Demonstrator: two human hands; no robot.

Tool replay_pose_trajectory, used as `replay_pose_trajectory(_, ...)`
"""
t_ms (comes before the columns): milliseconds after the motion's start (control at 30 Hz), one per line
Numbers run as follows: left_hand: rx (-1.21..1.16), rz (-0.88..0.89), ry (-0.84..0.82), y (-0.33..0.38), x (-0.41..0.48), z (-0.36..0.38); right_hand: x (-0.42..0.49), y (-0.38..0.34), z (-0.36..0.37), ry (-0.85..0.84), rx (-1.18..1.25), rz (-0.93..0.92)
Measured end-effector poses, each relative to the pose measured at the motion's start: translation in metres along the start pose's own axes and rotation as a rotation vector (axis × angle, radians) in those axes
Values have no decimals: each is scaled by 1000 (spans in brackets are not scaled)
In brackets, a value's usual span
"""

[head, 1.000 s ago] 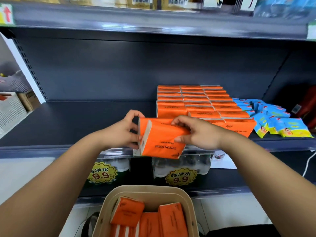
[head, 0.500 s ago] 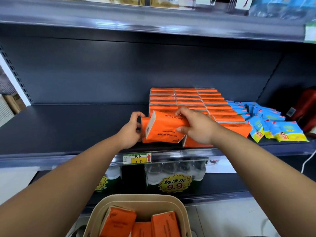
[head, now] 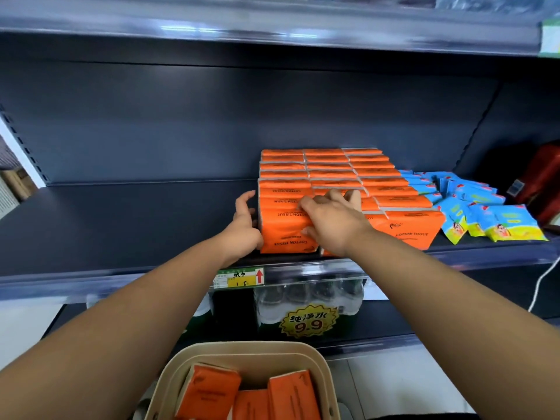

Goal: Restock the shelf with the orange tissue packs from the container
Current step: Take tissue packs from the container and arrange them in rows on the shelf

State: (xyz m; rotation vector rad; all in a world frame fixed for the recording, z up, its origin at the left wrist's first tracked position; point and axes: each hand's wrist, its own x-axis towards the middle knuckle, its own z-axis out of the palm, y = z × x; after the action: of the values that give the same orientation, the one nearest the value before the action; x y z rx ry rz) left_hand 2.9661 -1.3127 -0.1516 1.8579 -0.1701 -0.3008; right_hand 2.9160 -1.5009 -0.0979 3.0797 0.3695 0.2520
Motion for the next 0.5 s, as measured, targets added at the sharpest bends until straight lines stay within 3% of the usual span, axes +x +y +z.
replay_pose_trajectory(200,67,-29,-142,11,-7,3,0,-3,6,90,-103,-25)
replay_pose_trajectory(500,21,-31,-10,12,-2,21,2,-3,12,67,-73,28)
